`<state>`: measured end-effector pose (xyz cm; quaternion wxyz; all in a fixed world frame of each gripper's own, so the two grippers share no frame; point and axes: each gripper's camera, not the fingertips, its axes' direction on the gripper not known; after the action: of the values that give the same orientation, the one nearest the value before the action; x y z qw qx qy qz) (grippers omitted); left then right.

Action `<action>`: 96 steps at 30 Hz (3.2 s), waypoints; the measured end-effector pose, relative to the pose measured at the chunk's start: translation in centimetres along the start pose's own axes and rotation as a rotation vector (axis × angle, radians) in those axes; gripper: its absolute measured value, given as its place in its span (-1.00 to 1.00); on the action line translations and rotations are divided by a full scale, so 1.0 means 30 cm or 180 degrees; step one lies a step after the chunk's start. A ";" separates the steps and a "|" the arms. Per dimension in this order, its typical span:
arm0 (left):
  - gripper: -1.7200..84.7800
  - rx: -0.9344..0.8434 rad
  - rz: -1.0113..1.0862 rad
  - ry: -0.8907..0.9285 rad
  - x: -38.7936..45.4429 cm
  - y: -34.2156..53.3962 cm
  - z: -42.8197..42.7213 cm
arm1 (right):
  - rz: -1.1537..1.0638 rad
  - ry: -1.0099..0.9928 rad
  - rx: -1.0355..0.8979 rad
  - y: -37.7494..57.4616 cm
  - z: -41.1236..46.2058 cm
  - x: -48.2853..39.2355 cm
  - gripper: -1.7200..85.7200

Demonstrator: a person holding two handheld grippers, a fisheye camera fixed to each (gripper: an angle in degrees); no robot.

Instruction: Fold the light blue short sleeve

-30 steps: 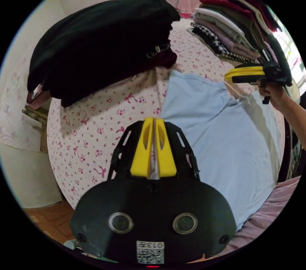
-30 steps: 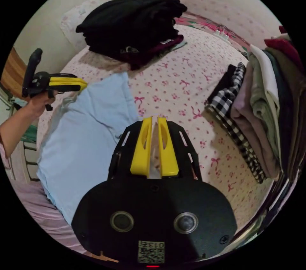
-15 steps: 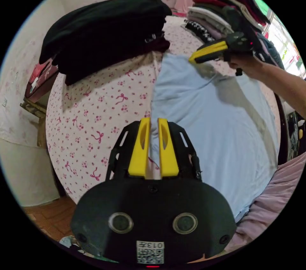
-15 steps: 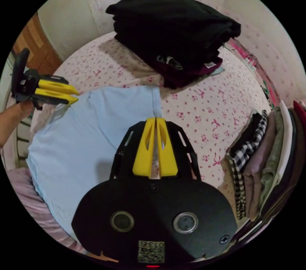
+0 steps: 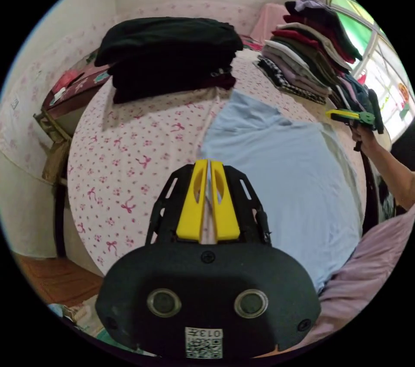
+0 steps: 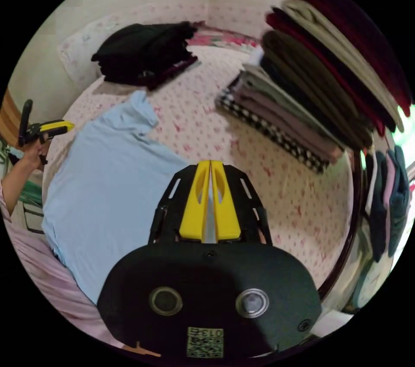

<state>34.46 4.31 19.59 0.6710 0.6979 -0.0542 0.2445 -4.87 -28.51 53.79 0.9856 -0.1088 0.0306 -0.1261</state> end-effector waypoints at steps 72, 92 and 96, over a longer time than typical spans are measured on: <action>-0.95 -0.1060 0.0827 -0.0098 0.503 0.642 -0.157 | 0.0625 0.0044 -0.0465 1.199 -1.339 -0.250 -0.94; -0.67 -0.1257 -0.0055 0.1458 0.283 0.817 -0.032 | -0.0782 -0.0018 -0.0410 1.363 -1.605 -0.793 -0.69; -0.90 -0.1507 -0.0072 0.1657 0.253 0.825 0.007 | -0.0899 0.0184 -0.0491 1.367 -1.596 -0.828 -0.78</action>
<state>31.15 3.72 45.27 0.8082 0.4378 0.0713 0.3874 -23.14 6.66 -1.16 0.9454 -0.1838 0.0530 -0.2638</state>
